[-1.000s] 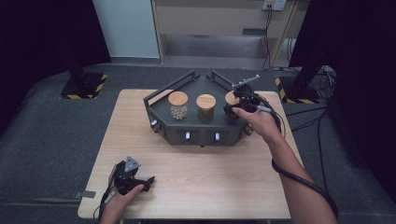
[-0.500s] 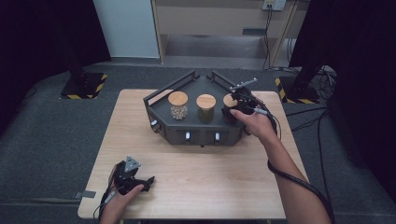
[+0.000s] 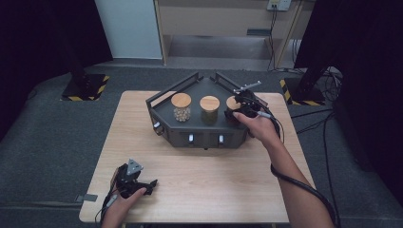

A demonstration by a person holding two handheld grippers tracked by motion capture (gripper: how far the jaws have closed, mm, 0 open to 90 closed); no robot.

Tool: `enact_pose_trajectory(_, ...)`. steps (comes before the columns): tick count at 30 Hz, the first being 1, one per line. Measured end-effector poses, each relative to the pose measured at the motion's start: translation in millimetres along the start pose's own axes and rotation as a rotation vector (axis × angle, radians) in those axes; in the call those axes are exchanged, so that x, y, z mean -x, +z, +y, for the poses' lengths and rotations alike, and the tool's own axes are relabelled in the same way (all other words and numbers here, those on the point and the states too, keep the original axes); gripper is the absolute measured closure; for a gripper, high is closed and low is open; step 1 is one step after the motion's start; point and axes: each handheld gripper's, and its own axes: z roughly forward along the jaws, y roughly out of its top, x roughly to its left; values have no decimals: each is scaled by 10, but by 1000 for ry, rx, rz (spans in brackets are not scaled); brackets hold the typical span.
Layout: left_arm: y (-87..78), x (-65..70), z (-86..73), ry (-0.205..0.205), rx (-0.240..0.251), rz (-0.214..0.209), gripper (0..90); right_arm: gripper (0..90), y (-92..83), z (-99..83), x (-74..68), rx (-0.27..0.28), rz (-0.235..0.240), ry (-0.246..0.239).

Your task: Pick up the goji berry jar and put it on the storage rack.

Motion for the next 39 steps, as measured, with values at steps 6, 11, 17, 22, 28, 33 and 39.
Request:
enact_pose_trajectory(6, 0, 0, 0, 0, 0, 0, 0, 260, -1, -73, 8, 26, 4, 8)
enact_pose_trajectory(11, 0, 0, 0, 0, 0, 0, 0, 209, -12, -75, 24, 31, 13, -2)
enact_pose_trajectory(17, 0, 0, 0, 0, 0, 0, 0, 149, -77, -118, 63, 51, 27, 15)
enact_pose_trajectory(22, 0, 0, 1, 0, 0, 0, 0, 130, -103, -125, 61, 57, 37, 11)
enact_pose_trajectory(28, 0, 0, 0, 1, 0, 0, 0, 101, -157, -145, 18, 69, 30, -2)
enact_pose_trajectory(33, -1, 0, 1, 1, 0, 0, 0, 88, -245, -159, -30, 64, 15, -19)
enact_pose_trajectory(39, 0, 0, 1, 1, 0, 0, 0, 73, -349, -237, -25, 68, 16, -15)
